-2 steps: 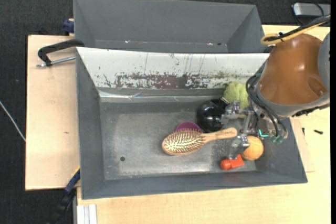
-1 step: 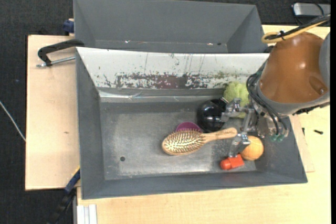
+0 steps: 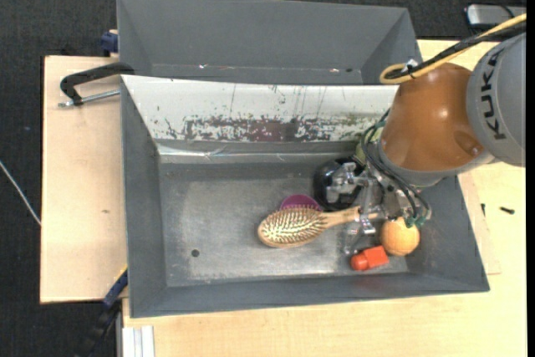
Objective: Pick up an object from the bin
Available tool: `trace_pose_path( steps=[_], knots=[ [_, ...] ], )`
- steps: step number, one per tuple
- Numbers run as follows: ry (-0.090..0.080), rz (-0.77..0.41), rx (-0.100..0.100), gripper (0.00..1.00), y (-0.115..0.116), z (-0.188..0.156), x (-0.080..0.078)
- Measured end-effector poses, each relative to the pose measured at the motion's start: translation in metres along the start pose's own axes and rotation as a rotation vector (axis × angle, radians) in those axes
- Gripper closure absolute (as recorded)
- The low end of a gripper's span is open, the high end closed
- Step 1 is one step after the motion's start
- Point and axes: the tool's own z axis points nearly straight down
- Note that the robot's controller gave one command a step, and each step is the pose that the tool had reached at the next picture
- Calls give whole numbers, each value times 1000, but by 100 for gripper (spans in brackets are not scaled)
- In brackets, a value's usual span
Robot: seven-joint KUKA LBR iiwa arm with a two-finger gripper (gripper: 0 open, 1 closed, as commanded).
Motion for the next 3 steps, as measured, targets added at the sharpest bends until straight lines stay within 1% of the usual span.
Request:
trace_pose_path(
  steps=[1, 2, 3],
  knots=[
    [-4, -238, 0, 0, 35, 14, -24],
    [-6, -270, 0, 0, 34, 2, -27],
    [-7, -312, 2, 0, 27, 3, -26]
  ],
)
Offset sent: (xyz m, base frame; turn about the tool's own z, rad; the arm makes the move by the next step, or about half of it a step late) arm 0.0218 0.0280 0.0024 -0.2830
